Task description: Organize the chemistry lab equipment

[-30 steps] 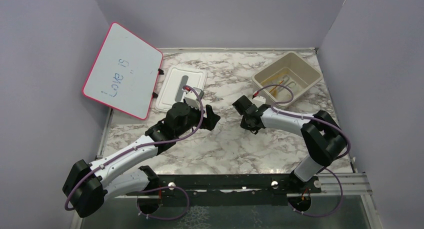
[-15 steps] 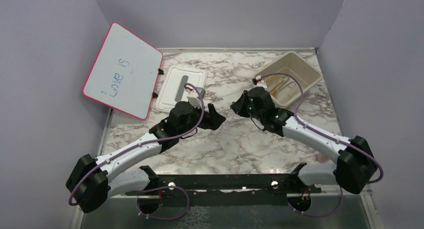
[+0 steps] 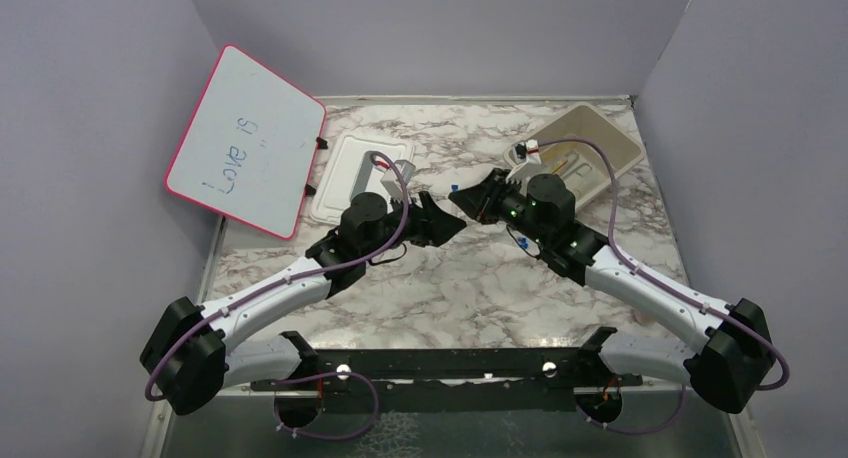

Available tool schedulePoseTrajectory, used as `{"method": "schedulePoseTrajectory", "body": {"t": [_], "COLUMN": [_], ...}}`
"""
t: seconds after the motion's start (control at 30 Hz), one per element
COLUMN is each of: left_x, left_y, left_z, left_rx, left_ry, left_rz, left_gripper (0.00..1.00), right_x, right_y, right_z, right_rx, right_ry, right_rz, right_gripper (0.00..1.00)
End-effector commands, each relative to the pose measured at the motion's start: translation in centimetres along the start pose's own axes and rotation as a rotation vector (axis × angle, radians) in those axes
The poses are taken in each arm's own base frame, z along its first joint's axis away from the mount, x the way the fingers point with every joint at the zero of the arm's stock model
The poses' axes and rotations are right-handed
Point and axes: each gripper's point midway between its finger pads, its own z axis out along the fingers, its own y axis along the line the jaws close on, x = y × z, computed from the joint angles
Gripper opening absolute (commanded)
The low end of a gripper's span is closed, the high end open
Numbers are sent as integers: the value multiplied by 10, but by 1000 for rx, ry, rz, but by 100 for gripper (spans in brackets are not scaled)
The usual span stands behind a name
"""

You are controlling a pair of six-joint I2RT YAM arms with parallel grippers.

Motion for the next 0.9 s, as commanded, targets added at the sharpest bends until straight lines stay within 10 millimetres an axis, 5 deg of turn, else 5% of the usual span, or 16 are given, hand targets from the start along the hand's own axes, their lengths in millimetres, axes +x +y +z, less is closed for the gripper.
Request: {"method": "schedulePoseTrajectory", "body": {"t": [0.0, 0.2, 0.37, 0.57, 0.87], "left_x": [-20, -13, -11, -7, -7], "left_y": [-11, -3, 2, 9, 4], "left_z": [3, 7, 7, -1, -21], "left_rx": [27, 12, 4, 0, 36], "left_ry": [-68, -48, -40, -28, -29], "left_rz": [-6, 41, 106, 244, 417], "left_gripper": [55, 27, 19, 14, 14], "right_x": [3, 8, 9, -3, 6], "right_y": [20, 23, 25, 10, 12], "right_z": [-6, -7, -8, -11, -21], "right_rx": [-107, -128, -139, 24, 113], "right_ry": [13, 29, 37, 38, 216], "right_rz": [1, 20, 21, 91, 44], "right_gripper": [20, 20, 23, 54, 64]}}
